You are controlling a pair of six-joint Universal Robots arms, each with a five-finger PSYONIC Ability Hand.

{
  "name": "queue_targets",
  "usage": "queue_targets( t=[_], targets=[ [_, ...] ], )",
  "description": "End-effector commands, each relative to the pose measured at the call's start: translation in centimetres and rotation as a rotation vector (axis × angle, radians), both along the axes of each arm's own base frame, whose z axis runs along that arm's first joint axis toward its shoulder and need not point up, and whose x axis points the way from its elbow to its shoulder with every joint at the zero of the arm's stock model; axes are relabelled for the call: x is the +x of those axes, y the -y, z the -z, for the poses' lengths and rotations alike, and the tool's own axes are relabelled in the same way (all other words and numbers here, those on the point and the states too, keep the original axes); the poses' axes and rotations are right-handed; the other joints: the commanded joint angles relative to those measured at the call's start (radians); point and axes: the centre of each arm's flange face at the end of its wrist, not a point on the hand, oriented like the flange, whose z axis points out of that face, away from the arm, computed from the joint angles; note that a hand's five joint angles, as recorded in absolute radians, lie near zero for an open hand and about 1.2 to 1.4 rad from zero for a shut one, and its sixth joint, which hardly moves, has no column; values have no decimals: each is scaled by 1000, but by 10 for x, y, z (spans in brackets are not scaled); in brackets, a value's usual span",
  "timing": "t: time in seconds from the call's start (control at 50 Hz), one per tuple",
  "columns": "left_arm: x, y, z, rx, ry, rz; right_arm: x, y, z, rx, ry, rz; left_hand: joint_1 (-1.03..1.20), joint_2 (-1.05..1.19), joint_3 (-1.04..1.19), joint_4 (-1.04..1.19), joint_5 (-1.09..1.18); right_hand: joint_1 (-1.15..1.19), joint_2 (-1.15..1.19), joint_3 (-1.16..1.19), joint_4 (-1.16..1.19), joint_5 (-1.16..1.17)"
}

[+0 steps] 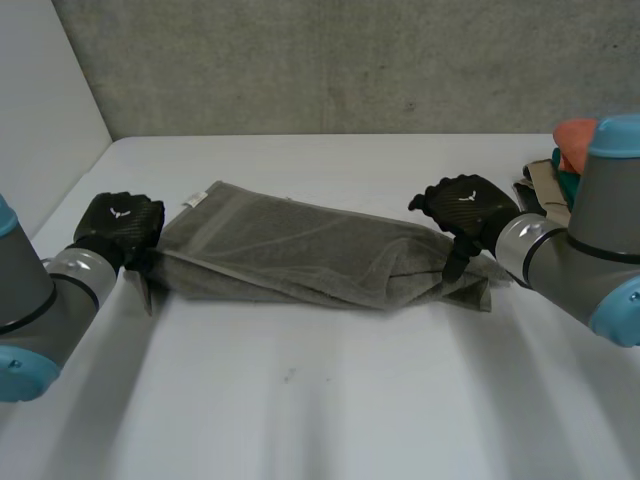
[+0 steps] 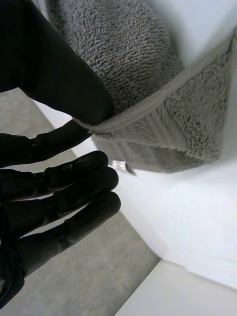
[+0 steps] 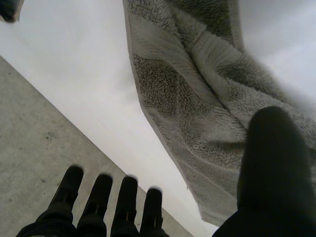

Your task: Fold the laundry.

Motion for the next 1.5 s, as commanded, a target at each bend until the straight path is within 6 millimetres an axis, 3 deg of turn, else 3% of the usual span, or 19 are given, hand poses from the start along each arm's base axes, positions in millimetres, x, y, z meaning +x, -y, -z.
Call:
queue_targets(
  t=[0.02,0.18,0.28,0.42,0.52,0.66,0.78,0.86,0.88,0.92,1.02,1.1,1.14,1.24,1.34,1.4,1.46,1.48,1.5],
  targets=[
    [3,-4,-4,93,5,13,-15,-18,-25,84,-18,39,240,203,214,197,233,468,461,461,466,457],
    [-3,-24,-63,38,-76,68,-34,-48,-22,312,-131,66,240,203,214,197,233,603,596,597,602,593],
    [-15,-53,-114,-40,-145,126,-33,-58,1,361,-107,64,240,203,214,197,233,281,274,274,279,270],
    [-28,-88,-161,-126,-222,203,-22,-51,32,294,37,103,240,203,214,197,233,43,36,36,42,32],
    [-36,-108,-182,-175,-255,253,-14,-44,43,226,97,132,240,203,214,197,233,-22,-29,-29,-23,-33],
    [-40,-119,-199,-221,-273,265,-3,-31,57,125,113,189,240,203,214,197,233,10,3,3,9,-1],
    [-40,-119,-206,-234,-288,251,14,-28,71,119,119,162,240,203,214,197,233,165,158,159,164,155],
    [-39,-117,-211,-245,-303,243,23,-28,82,139,108,149,240,203,214,197,233,429,422,422,428,418],
    [-39,-116,-211,-244,-306,237,24,-26,82,130,109,153,240,203,214,197,233,715,708,708,714,704],
    [-38,-114,-210,-242,-304,226,23,-22,80,116,109,174,240,203,214,197,233,1057,1050,1051,1056,1047],
    [-33,-99,-195,-199,-280,184,8,-12,51,45,101,248,240,203,214,197,233,1059,1052,1052,1057,1048],
    [-26,-78,-168,-124,-234,131,-8,-21,0,-10,42,194,240,203,214,197,233,1059,1052,1052,1057,1048],
    [-19,-62,-145,-62,-182,96,-23,-33,-26,3,-48,127,240,203,214,197,233,1059,1052,1052,1057,1048],
    [-8,-28,-93,63,-52,69,-47,-57,-41,137,-272,-47,240,203,214,197,233,1059,1052,1052,1057,1048],
    [-4,1,-33,209,70,90,-59,-76,-37,331,-471,-204,240,203,214,197,233,1059,1052,1052,1057,1048],
    [-7,15,-22,213,97,105,-55,-65,-39,314,-519,-228,240,203,214,197,233,1059,1052,1052,1057,1048],
    [-14,39,-23,172,93,121,-42,-39,-42,239,-453,-163,240,203,214,197,233,1059,1052,1052,1057,1048],
    [-16,45,-29,143,85,123,-39,-32,-44,212,-429,-144,240,203,214,197,233,1059,1052,1052,1057,1048],
    [-18,57,-48,70,66,120,-31,-13,-53,131,-368,-95,240,203,214,197,233,1059,1052,1052,1057,1048]
  ],
)
